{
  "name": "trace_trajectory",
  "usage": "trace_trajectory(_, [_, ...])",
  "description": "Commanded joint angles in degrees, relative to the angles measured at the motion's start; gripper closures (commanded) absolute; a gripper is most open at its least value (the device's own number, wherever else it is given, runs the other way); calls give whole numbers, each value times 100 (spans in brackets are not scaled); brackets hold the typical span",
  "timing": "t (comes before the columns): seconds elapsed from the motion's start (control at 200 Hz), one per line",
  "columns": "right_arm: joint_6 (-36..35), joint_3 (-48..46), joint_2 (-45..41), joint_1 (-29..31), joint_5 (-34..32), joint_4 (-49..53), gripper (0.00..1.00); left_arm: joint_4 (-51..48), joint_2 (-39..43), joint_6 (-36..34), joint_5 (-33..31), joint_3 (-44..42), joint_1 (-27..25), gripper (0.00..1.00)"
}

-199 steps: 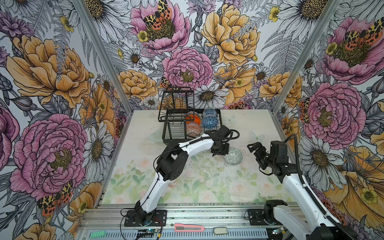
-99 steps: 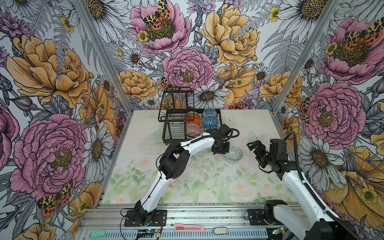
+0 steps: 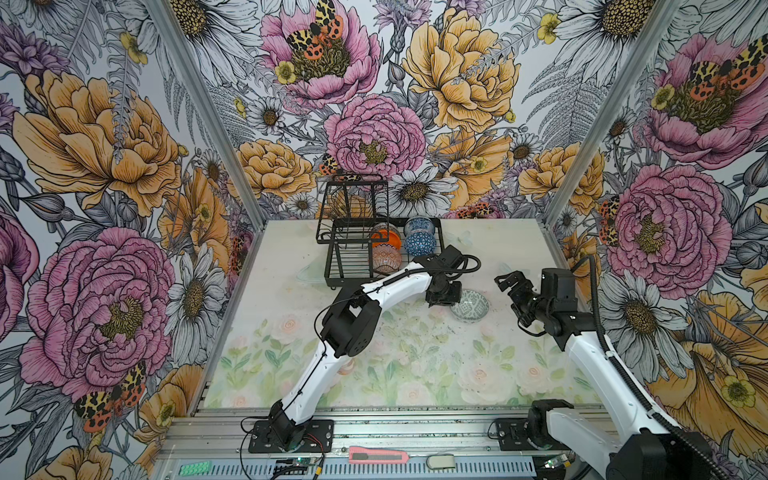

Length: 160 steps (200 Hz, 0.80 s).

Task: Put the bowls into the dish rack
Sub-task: 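Lift the green-patterned bowl toward the rack with the left gripper while the right gripper approaches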

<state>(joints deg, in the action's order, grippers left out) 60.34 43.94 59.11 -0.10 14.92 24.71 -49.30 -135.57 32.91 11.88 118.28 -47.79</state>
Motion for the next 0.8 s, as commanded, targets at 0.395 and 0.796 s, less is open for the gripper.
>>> trace_trajectory(0.395, [1327,3562,2129,-273,433,-96,0,578,460,-677,-1934,2052,723,100])
trace_trajectory(0.796, [2218,6326,3706,150,664,-92,0,4535,613,-1515,-3026,1192,1074,100])
